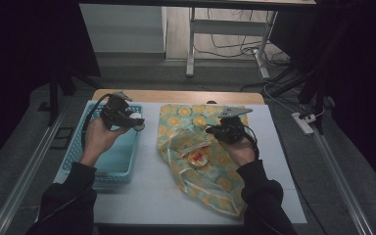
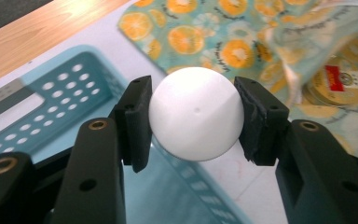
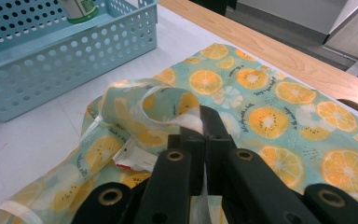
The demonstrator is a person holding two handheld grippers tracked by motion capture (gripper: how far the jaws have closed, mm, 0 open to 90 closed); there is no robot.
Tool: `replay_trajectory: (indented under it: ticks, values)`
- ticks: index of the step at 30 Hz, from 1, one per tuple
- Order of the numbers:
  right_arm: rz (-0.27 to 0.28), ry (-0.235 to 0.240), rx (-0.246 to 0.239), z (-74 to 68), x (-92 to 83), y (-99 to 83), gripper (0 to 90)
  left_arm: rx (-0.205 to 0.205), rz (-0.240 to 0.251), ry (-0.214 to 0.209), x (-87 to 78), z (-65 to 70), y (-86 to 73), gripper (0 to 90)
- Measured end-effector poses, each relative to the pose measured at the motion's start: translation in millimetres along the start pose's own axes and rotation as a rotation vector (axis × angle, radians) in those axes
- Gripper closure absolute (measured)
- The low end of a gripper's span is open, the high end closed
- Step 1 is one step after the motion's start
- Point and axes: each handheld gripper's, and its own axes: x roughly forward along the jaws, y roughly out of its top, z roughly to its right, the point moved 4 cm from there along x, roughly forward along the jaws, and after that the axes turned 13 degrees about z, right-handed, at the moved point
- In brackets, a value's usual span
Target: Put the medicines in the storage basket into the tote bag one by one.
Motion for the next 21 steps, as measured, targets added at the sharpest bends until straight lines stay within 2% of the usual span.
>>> replay_trajectory:
  ticks: [15,21]
  values:
    - [0.004,-0.002,-0.001,0.1,-0.4,0.4,89.9,0.084,0.001,-0.135,21.3,57.8,10.2,50.5]
    - [0.004,-0.003,-0.002,0.3,-0.9,0.8,89.9,0.104,0.004,-0.186,30.7,77.5,14.3,50.4]
